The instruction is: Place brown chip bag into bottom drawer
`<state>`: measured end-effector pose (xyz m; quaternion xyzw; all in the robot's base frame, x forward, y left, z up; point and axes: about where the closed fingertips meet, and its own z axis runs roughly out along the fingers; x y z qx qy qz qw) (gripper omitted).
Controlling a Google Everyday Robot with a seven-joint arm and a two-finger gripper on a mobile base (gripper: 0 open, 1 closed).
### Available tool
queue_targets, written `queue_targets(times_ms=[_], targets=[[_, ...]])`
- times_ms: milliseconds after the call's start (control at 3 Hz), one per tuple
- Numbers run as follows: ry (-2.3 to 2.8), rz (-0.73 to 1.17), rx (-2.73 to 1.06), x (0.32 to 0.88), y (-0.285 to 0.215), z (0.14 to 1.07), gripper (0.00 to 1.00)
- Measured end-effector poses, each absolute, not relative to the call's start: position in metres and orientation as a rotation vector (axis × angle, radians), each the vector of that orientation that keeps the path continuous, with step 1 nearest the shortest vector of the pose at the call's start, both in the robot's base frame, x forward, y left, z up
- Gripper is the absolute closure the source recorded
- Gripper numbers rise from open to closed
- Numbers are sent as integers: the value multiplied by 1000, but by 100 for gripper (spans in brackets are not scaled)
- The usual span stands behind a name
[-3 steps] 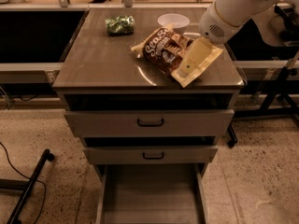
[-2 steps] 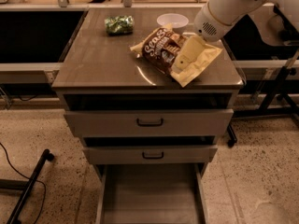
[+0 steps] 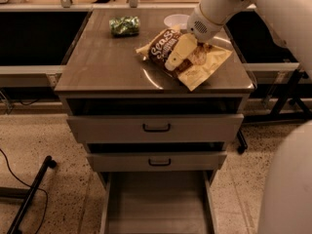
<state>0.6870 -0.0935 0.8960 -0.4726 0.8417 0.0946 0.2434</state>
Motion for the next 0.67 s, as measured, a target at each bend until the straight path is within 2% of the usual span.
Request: queue_targets(times_ms=[333, 667], targets=[[2327, 306, -1280, 695, -82, 887, 0], [2355, 334, -1280, 696, -71, 879, 18]])
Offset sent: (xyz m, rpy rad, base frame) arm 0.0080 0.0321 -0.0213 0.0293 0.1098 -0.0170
